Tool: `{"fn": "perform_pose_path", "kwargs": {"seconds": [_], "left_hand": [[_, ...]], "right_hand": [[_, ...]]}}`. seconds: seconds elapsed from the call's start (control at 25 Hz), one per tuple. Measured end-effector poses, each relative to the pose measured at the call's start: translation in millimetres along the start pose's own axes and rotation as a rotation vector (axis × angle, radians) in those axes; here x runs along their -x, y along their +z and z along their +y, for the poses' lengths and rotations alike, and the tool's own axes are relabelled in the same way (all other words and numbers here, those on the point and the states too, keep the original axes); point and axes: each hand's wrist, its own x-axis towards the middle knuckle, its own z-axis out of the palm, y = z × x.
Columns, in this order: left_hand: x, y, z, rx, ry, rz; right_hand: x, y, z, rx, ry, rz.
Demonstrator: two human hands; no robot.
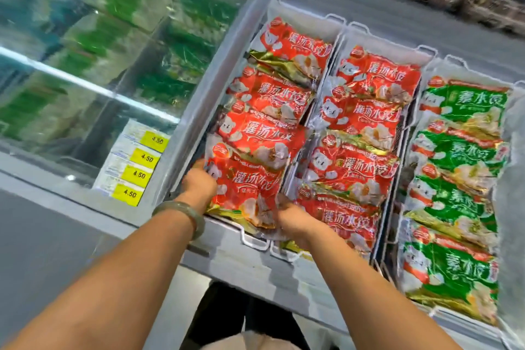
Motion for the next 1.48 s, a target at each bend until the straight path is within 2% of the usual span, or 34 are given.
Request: {"fn": "perform_pose_path", "kwargs": {"seconds": [0.04,0.08,0.2,0.32,0.36,0.4,0.52,0.64,0.72,0.8,0.88,0.96,1.04,1.12,1.24,1.48], "left_hand": [[-2,1,-2,-0.06,0.037,0.016],[3,2,-1,-0.129,0.064,0.006],[8,9,-1,-0.5,0.072,-0.006],[12,22,-3,-0.629,0.096,-0.055],[12,24,-4,-0.627,0.088,-0.07],[11,25,-3,-0.623,0.07,-0.09],[0,23,-3,-0.584,0.018,-0.176],[-7,16,-4,-0.552,-0.013,-0.242],[-10,17,-1,-0.56,-0.031,-0.231],[-8,25,5,-0.572,-0.011,-0.138],[-6,37,7,-0.647,0.123,-0.022],[-7,50,4,-0.643,0.206,0.016],[-12,57,1,-0.578,0.171,0.011],[-17,60,-3,-0.561,0.149,-0.018],[-19,60,-10,-0.624,0.185,-0.028],[-33,54,-2,-0.607,0.199,-0.065]], "right_hand": [[-2,0,-4,0.093,0.015,-0.042],[2,3,-10,0.187,0.029,-0.003],[-3,0,-17,0.314,-0.046,0.351],[-9,13,-5,0.784,-0.494,0.542],[-11,17,-5,0.889,-0.592,0.554],[-20,18,-1,0.988,-0.616,0.514],[-35,11,12,1.106,-0.395,0.398],[-35,4,19,1.174,-0.308,0.336],[-37,4,18,1.189,-0.286,0.278],[-41,9,14,1.215,-0.287,0.245],[-41,13,9,1.167,-0.309,0.279],[-38,12,2,1.065,-0.391,0.362],[-39,10,-9,0.933,-0.499,0.42],[-48,12,-17,0.83,-0.531,0.355],[-64,17,-18,0.699,-0.448,0.246],[-83,13,-28,0.6,-0.441,0.225]]}}
